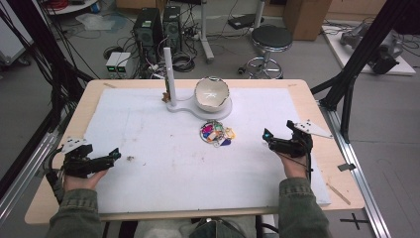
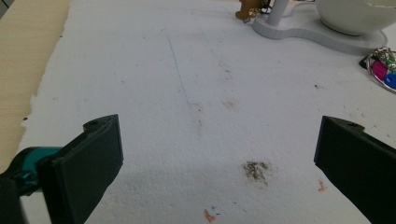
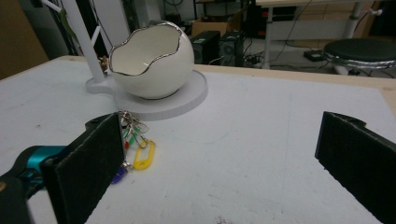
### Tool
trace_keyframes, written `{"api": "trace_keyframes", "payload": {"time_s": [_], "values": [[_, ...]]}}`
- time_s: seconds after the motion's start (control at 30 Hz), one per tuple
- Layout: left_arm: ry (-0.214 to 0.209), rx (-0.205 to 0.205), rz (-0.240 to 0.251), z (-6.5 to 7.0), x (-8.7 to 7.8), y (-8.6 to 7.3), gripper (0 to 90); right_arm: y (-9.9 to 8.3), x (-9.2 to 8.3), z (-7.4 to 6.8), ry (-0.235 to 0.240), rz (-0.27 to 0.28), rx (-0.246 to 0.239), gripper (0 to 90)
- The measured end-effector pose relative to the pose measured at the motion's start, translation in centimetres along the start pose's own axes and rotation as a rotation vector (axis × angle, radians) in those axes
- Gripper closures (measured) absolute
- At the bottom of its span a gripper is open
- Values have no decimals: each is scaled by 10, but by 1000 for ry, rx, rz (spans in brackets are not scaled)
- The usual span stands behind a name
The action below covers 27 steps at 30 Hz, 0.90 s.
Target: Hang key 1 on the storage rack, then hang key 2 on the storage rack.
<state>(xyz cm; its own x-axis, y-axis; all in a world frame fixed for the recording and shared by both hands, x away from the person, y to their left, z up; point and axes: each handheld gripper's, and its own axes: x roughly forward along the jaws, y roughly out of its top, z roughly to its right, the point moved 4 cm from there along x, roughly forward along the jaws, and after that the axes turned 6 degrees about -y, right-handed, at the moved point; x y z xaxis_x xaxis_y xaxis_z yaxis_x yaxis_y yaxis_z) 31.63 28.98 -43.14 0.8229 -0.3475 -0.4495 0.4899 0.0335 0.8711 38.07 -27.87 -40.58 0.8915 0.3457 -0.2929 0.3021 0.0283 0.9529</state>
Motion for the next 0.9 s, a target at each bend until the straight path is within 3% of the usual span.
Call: {"api": "trace_keyframes", "payload": {"time_s": [0.1, 0.47, 0.7, 0.9], "values": [[-5, 3, -7, 0, 1, 0, 16, 2, 1, -5, 22, -19, 9, 5], [-22, 11, -19, 0, 2, -1, 16, 4, 9, -17, 59, -95, -24, 5], [-23, 6, -19, -1, 1, -2, 16, 4, 16, -29, 85, -138, -91, 5], [-45, -4, -30, 0, 4, -3, 16, -1, 23, -37, 110, -191, -104, 5]]}}
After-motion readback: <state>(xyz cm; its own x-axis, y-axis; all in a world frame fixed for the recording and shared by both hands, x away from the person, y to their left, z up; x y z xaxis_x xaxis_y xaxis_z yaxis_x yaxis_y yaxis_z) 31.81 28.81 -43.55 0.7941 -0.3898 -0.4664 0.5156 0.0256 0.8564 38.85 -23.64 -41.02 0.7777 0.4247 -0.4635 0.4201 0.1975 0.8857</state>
